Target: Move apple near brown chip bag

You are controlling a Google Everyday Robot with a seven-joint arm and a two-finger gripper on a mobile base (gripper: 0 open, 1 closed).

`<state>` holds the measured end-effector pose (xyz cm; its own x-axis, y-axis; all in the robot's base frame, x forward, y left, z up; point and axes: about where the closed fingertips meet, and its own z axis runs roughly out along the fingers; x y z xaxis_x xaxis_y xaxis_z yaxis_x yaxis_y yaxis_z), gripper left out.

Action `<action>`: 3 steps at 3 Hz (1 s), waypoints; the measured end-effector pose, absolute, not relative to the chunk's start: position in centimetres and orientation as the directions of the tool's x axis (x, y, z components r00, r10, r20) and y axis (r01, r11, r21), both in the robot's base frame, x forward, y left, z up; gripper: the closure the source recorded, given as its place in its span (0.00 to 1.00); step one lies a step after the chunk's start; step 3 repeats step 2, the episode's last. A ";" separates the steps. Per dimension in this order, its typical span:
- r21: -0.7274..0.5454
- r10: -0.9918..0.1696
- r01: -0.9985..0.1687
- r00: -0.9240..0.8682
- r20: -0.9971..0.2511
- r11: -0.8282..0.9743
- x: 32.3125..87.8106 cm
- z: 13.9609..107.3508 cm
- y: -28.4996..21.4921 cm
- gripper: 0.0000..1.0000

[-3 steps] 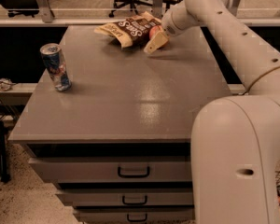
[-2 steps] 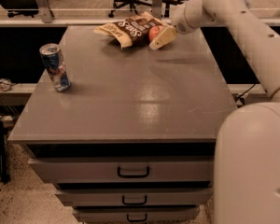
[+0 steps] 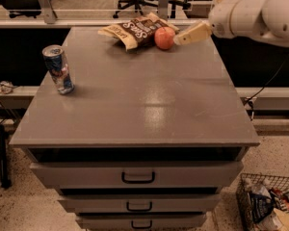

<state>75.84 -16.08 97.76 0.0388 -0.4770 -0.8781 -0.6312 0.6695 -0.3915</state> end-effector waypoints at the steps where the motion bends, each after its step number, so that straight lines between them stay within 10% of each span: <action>1: -0.427 -0.467 -0.545 0.073 -0.881 0.722 71.0 99.0 -19.0 0.00; 3: -0.436 -0.468 -0.483 0.059 -0.882 0.759 68.0 98.6 -23.0 0.00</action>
Offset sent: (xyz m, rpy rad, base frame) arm -0.0427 -0.0236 0.0136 0.0161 -0.0754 -0.0650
